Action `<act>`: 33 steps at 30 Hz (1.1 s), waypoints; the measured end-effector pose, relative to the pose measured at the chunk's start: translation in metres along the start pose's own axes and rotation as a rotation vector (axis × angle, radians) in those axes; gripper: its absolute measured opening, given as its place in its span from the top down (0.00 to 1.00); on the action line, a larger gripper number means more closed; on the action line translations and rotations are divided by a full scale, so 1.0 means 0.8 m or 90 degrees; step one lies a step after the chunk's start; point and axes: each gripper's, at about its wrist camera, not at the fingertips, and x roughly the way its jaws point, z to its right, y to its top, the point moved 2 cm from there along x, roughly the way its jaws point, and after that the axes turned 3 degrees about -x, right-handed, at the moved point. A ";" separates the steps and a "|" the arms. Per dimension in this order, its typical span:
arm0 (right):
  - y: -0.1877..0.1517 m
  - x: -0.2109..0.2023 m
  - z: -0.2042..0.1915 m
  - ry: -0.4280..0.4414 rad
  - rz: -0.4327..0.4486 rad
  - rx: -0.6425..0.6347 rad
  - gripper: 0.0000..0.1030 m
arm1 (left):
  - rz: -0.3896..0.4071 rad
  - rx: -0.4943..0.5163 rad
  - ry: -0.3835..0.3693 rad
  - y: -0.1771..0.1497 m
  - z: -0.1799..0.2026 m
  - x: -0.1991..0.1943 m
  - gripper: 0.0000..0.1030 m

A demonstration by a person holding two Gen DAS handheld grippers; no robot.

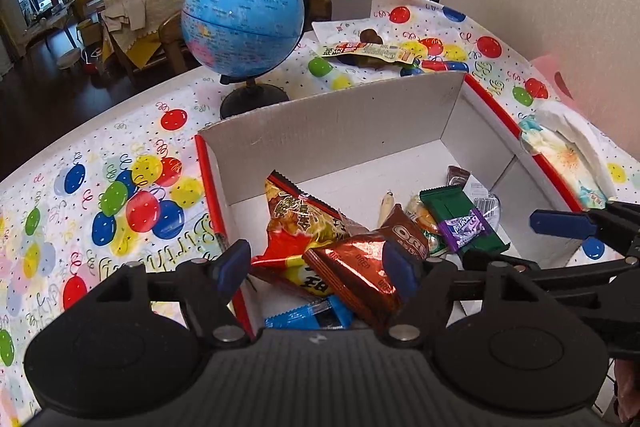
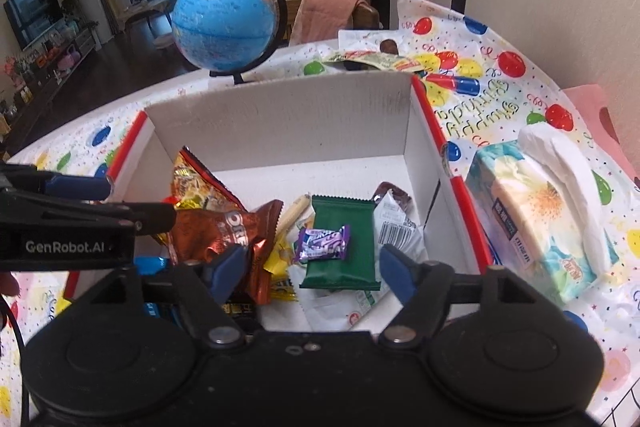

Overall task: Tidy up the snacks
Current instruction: 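Raise both tools away from the box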

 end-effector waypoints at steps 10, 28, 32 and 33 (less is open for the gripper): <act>0.003 -0.061 -0.016 0.014 0.073 -0.002 0.09 | 0.049 -0.023 0.009 -0.014 -0.007 -0.063 0.30; -0.013 -0.150 -0.063 0.022 0.144 -0.012 0.00 | 0.123 -0.101 0.030 -0.060 -0.054 -0.176 0.19; -0.018 -0.161 -0.073 0.020 0.155 -0.023 0.00 | 0.127 -0.114 0.035 -0.074 -0.059 -0.192 0.19; -0.019 -0.163 -0.074 0.022 0.156 -0.023 0.00 | 0.127 -0.117 0.034 -0.077 -0.060 -0.195 0.19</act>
